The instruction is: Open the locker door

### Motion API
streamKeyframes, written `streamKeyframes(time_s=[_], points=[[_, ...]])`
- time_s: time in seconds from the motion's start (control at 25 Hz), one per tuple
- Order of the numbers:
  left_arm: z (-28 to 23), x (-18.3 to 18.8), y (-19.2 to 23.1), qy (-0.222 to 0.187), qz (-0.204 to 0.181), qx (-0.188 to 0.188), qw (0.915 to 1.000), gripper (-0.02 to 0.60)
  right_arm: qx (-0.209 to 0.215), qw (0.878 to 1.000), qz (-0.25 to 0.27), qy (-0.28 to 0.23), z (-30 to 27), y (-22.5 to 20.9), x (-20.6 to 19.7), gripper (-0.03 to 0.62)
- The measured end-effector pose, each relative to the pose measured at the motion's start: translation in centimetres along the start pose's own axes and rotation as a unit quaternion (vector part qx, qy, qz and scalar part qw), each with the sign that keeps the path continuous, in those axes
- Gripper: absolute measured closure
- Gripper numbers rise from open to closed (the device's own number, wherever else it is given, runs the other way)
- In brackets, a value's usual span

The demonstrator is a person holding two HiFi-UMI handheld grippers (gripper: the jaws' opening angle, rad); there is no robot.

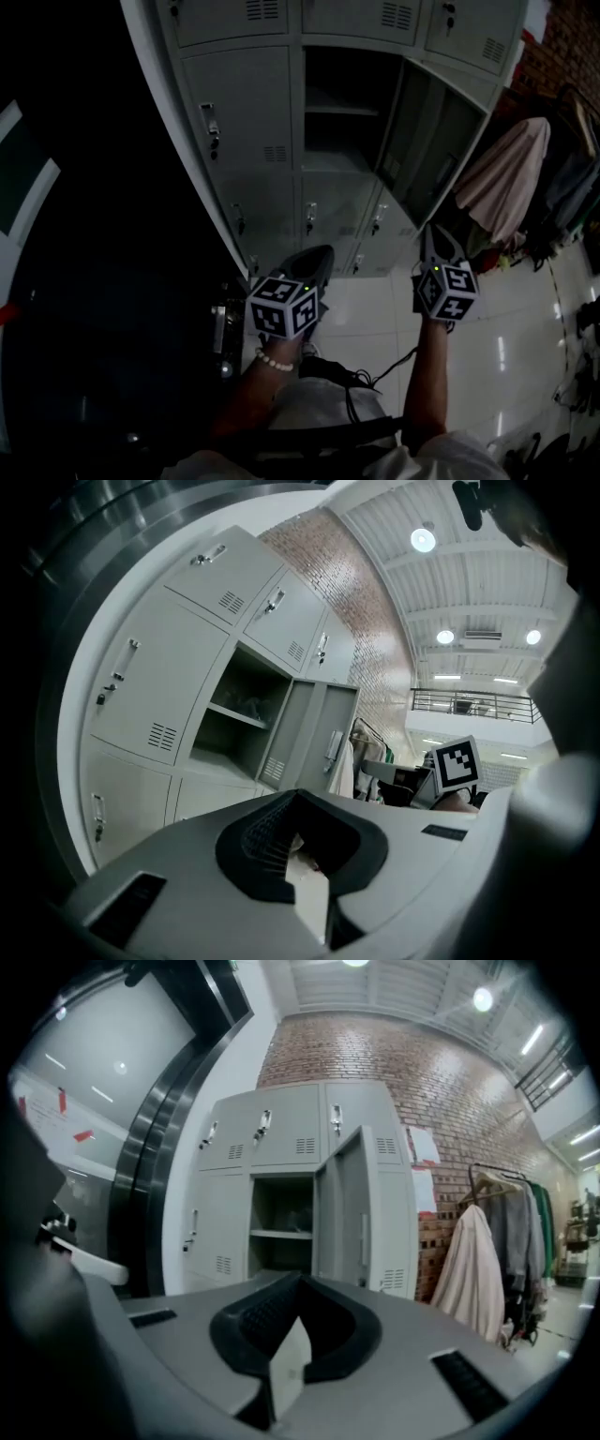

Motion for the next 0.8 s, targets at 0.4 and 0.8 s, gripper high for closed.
streamKeyframes(time_s=[0.4, 0.8], points=[[14.5, -4.9, -5.8, -0.01, -0.014, 0.033, 0.9993, 0.583, 0.133, 0.99, -0.018, 0.043, 14.0, 14.5, -3.8, 0.591], [20.5, -9.5, -12.7, 0.009, 0.003, 0.02, 0.9998, 0.583, 0.194, 0.979, -0.051, 0.049, 25.2, 18.6, -4.1, 0.591]])
Point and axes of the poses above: the fingertips, and each gripper's own axes: z backward along the fingers, y to its left, x out of its top, the point moved 1 cm from there along z, backward along the fingers, and after that the axes turned 5 degrees about z, right-handed, at the moved point
